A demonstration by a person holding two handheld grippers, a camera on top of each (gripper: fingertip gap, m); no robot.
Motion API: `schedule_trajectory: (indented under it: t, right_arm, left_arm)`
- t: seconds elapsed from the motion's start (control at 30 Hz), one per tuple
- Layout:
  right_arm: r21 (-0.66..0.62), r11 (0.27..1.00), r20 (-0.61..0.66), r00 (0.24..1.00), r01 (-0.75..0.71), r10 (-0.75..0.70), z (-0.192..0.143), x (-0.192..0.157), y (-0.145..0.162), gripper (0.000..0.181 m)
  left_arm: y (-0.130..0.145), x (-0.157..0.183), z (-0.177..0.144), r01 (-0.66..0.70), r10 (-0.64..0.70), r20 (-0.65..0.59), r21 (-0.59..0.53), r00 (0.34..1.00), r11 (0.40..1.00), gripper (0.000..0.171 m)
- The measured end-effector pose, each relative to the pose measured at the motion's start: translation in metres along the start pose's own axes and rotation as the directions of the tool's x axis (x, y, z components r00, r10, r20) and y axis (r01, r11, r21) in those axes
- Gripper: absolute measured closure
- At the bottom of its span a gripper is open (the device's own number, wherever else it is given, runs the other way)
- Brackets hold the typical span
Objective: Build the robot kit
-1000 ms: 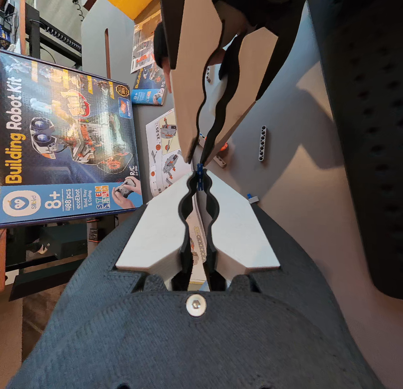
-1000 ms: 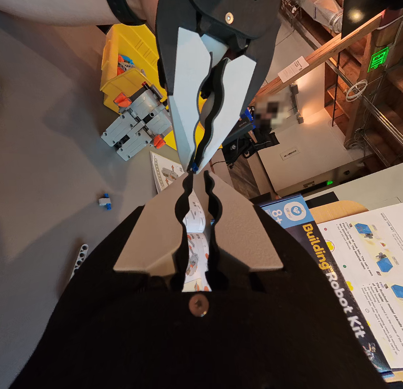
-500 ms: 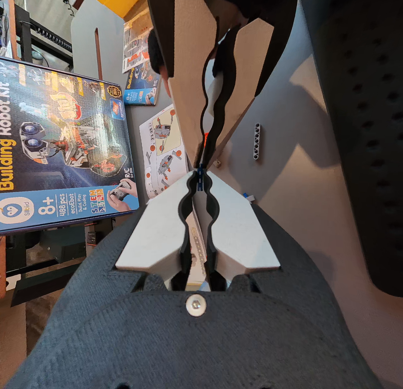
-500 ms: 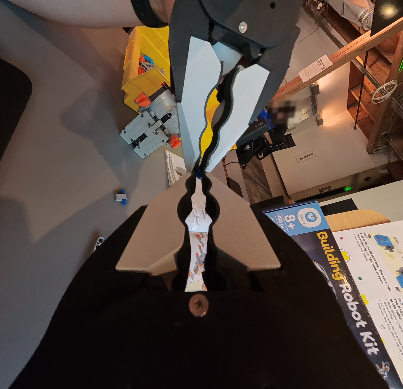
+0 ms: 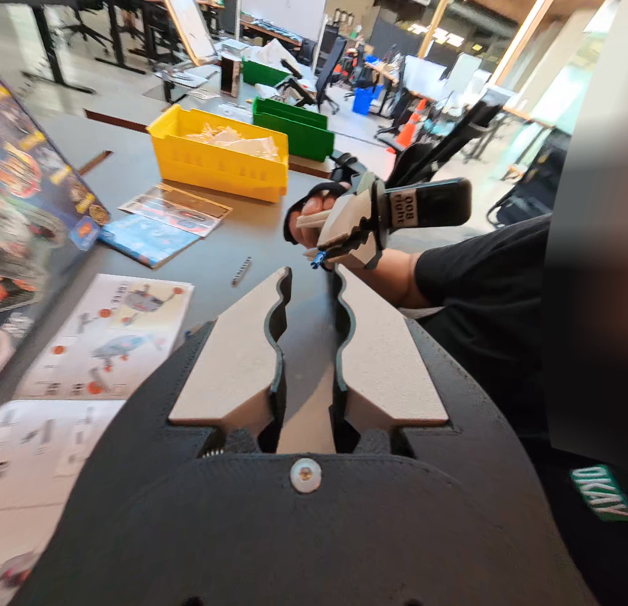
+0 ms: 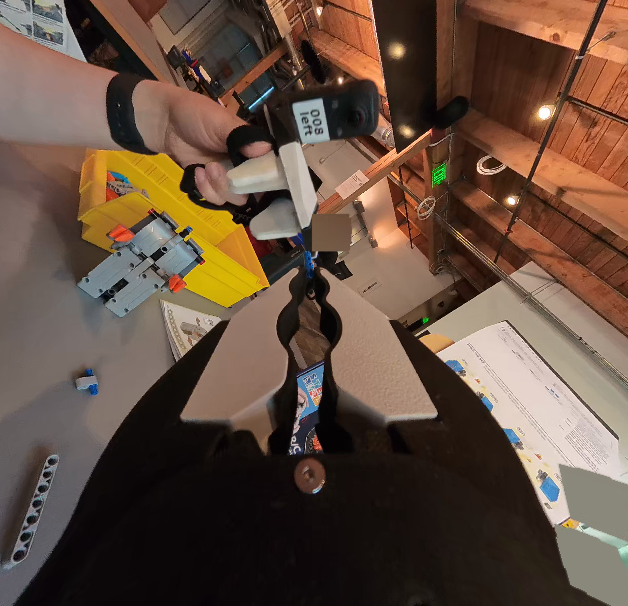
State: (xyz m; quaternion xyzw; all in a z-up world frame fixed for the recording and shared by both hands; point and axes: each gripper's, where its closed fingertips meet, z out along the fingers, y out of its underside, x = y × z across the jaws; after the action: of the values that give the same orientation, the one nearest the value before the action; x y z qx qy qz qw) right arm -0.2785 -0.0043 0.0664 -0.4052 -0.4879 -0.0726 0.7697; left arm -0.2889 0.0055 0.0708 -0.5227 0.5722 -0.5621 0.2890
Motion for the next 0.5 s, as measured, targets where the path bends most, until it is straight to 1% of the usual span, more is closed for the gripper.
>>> schedule_trajectory:
  t: [0.1, 0.17, 0.23, 0.27, 0.5]
  right_arm:
    - [-0.003, 1.0, 0.006, 1.0, 0.011, -0.011, 0.0008, -0.0024, 0.0, 0.179]
    - [-0.002, 1.0, 0.007, 1.0, 0.028, -0.028, 0.0011, -0.0041, 0.0001, 0.179]
    - [-0.008, 0.999, 0.007, 0.999, 0.04, -0.04, 0.0014, -0.0046, 0.0008, 0.179]
    - [-0.012, 0.999, 0.009, 0.999, 0.049, -0.049, 0.0015, -0.0052, 0.0014, 0.179]
    - [-0.005, 0.993, -0.015, 0.993, 0.119, -0.12, 0.0008, -0.0054, 0.0, 0.179]
  left_arm:
    - [0.0009, 0.0047, 0.0068, 0.131, -0.128, -0.101, 0.016, 0.987, 0.991, 0.157]
    - [0.002, 0.004, 0.0095, 0.179, -0.175, -0.134, 0.018, 0.975, 0.984, 0.162]
    - [0.0077, 0.0022, 0.0118, 0.181, -0.181, -0.135, -0.009, 0.974, 0.983, 0.168]
    - [0.01, 0.0006, 0.0124, 0.181, -0.182, -0.127, -0.021, 0.975, 0.983, 0.168]
    - [0.0095, 0.005, 0.0115, 0.212, -0.213, -0.18, -0.025, 0.96, 0.977, 0.169]
